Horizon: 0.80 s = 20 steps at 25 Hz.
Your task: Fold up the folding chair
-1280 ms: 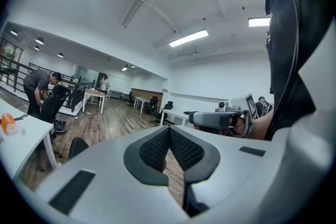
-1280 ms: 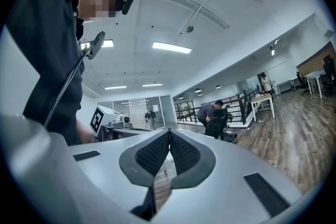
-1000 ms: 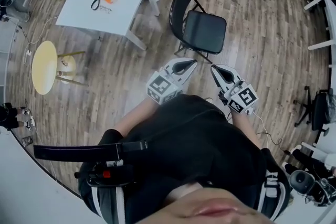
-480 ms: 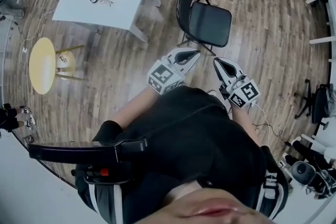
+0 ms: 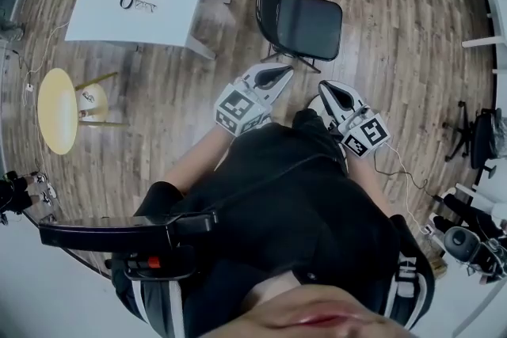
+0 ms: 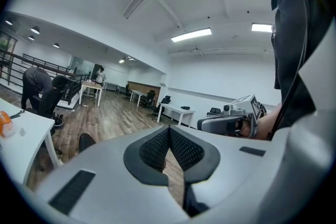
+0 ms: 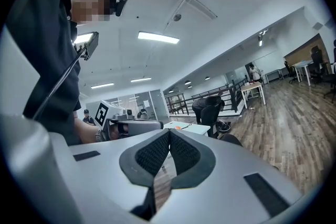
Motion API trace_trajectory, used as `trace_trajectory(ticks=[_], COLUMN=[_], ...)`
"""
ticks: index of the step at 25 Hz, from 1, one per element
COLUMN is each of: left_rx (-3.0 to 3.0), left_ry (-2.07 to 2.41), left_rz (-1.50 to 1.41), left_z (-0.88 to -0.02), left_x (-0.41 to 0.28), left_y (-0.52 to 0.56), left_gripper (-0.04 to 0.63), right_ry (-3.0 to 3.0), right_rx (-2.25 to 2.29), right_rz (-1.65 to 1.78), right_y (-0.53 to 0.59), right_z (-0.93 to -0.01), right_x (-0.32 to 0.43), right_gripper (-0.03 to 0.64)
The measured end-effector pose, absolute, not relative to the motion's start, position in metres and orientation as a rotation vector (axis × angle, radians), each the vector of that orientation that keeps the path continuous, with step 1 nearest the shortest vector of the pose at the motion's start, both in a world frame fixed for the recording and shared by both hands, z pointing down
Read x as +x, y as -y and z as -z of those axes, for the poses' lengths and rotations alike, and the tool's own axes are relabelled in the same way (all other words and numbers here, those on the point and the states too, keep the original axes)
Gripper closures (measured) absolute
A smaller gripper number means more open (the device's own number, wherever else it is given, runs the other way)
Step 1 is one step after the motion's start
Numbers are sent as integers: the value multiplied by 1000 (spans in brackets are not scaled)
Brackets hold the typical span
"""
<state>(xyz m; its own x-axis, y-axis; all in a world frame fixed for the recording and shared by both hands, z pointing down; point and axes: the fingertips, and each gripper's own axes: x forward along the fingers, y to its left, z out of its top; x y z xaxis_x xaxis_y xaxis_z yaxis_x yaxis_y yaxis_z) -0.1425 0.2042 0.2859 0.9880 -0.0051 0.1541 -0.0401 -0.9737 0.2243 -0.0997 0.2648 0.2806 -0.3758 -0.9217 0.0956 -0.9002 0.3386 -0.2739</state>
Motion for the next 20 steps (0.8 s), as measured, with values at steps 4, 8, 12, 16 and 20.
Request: trace_trajectory(ticks=[4,8,12,16,20], left_rx=[2896,2907,2907,2909,2909], left_ry=[50,85,132,156,187], left_rz=[-239,-245,-244,-252,-264], left_z=[-293,-292,-286,-282,-281], left_x=[-117,-87,-49,-8,29], left_y=[-201,-190,-179,-170,-169], left_gripper=[591,591,591,591,591], right_ry=[-2505,-2519,-2584,-2628,-2633], right_rx=[-1692,-1664,-1635,-1590,-1565], right_rz=[444,417,355,329,327], right_y=[-258,-243,-230,-216,-209], right_z=[-287,-286,-278,-276,-277], right_x=[-73,-41,-7,27,66], right_gripper=[607,607,607,607,606])
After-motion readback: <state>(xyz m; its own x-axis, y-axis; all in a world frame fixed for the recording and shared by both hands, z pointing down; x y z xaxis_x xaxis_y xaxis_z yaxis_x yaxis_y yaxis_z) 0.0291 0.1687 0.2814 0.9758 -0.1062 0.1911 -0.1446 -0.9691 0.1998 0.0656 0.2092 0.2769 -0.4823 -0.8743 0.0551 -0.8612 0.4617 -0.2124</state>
